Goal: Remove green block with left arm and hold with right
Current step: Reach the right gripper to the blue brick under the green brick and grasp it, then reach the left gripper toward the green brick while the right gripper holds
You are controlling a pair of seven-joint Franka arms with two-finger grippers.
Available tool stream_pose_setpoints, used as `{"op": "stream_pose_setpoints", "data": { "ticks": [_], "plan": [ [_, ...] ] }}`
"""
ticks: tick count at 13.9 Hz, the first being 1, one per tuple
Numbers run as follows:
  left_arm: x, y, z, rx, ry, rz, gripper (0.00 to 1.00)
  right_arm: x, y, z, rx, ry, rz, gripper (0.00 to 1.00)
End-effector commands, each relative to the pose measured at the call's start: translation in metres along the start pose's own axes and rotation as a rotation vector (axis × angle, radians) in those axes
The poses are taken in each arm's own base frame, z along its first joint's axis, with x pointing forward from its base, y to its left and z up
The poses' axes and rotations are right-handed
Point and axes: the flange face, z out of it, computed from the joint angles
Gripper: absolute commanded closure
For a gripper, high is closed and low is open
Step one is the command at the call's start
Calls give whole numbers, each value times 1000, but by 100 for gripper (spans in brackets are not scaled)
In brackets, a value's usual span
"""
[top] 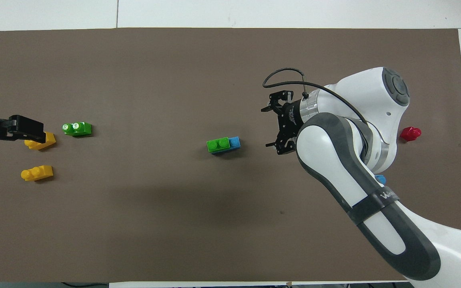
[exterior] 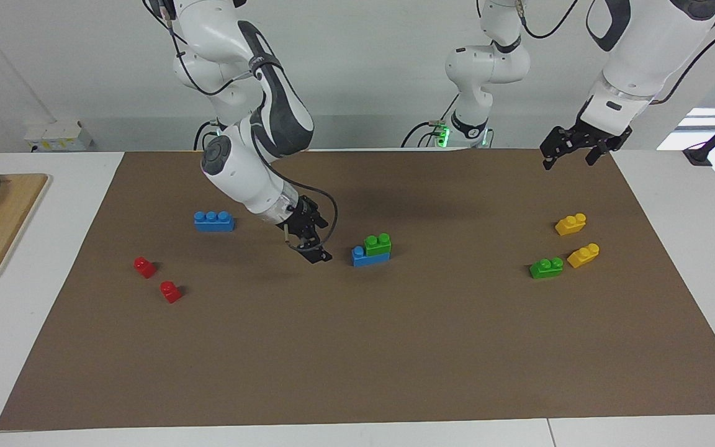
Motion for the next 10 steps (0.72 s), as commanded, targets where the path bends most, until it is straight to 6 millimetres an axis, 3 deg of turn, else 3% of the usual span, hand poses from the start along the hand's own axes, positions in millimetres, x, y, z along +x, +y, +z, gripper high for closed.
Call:
{"op": "stream_pose_setpoints", "data": {
  "ticks": [1,5,10],
  "plan": [
    [-6,-2,-1,-13,1,7,0,-5,0,18,12,-20,31,0],
    [-6,-2,-1,-13,1,7,0,-12,3,45,6,-12,22,0],
    [-21,10,11,-6,-60,-19,0,-3,4,65,-2,-3,39,0]
  ]
}}
